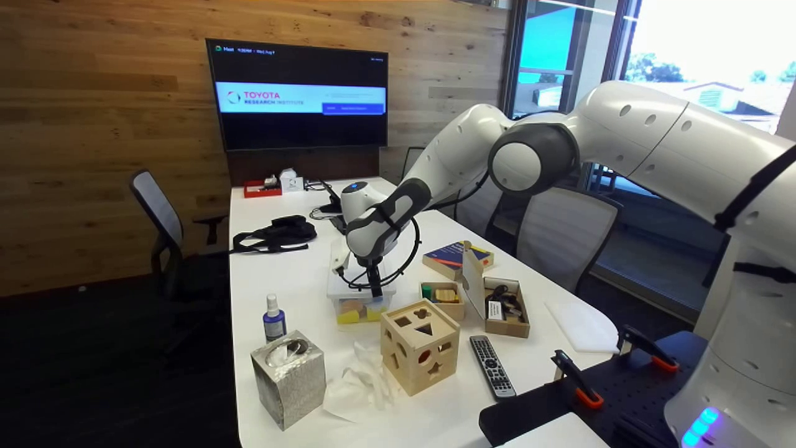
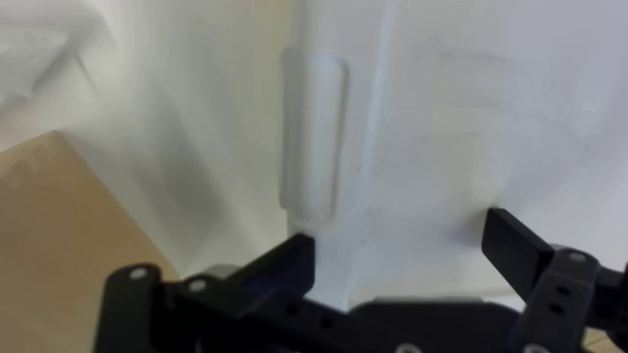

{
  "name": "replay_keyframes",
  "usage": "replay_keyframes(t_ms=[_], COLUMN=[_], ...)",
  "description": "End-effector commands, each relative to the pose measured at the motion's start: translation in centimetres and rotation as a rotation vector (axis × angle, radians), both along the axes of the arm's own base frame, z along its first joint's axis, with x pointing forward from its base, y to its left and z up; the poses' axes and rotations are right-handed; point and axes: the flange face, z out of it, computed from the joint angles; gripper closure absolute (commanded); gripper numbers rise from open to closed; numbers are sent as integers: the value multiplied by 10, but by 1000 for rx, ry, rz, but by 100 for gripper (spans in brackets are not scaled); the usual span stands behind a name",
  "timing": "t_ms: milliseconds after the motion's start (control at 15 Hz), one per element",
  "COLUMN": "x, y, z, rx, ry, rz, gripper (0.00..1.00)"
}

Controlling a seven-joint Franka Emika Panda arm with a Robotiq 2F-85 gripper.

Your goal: Put the white lid on the clear container.

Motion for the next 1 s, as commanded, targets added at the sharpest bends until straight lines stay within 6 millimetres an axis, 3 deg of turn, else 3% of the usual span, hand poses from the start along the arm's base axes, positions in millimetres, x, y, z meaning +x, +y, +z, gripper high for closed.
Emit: replay_keyframes(t_ms=[0, 267, 933], x=[-10, -2, 42], y=[2, 5, 0], z=[-32, -14, 75], rx=[-17, -9, 27], ry=[61, 25, -83], rz=[41, 54, 118], gripper=[0, 0, 0])
